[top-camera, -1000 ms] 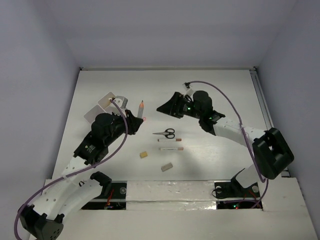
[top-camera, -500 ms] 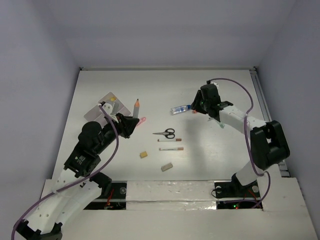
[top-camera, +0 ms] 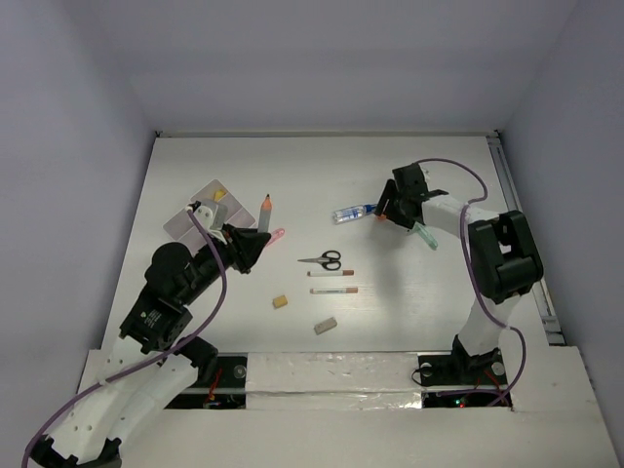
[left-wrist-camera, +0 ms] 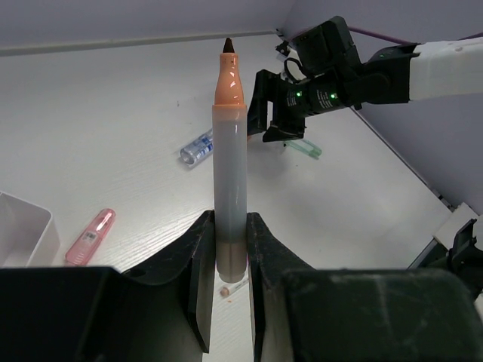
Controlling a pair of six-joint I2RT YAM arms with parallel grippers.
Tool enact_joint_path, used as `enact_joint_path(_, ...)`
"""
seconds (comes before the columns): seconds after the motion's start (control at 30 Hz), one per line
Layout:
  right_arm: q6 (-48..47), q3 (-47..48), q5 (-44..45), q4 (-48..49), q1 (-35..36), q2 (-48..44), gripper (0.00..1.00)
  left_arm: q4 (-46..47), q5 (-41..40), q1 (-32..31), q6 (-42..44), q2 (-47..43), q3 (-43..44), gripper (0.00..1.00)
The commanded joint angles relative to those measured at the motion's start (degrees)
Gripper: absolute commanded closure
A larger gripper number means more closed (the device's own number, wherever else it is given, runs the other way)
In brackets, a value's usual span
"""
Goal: Sort the stationery into containers
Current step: Close the pen cap on the pen.
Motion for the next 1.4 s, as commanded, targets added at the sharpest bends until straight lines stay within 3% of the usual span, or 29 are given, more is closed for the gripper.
enact_joint_path(0.0, 1.0, 3.6, -0.1, 1.1, -0.4, 0.6, 0.31, 2.5, 1.1, 0.1, 0.7, -0.8, 0.0, 1.0)
enact_joint_path(0.2, 0.7, 5.5, 2.6, -0.7, -0.4, 2.5, 0.42, 2.4, 1.1, 0.1, 0.8, -0.8, 0.0, 1.0)
enact_joint_path(0.63, -1.4, 9.2, 3.8, -4.0, -0.4, 6.2, 0.47, 2.3, 0.4, 0.6, 0.9, -1.0, 0.0, 1.0)
enact_joint_path(0.9, -5.9, 9.9, 3.5, -6.3, -0.4, 5.8, 0.6, 2.3, 0.4, 0.6, 0.8, -0.7, 0.0, 1.0)
enact_joint_path(0.97, -6.5, 9.5, 4.3, -6.8, -0.4, 5.4, 0.6, 2.4, 0.4, 1.1, 0.8, -0.5, 0.0, 1.0)
enact_joint_path(1.1, -8.7, 10.4, 5.1, -8.1, -0.4, 5.7, 0.44, 2.6, 0.8, 1.1, 0.7, -0.1, 0.0, 1.0)
enact_joint_path(1.37, -11.7, 13.9, 6.0, -10.2, -0.4, 8.9, 0.53, 2.7, 1.2, 1.7, 0.6, 0.3, 0.0, 1.0)
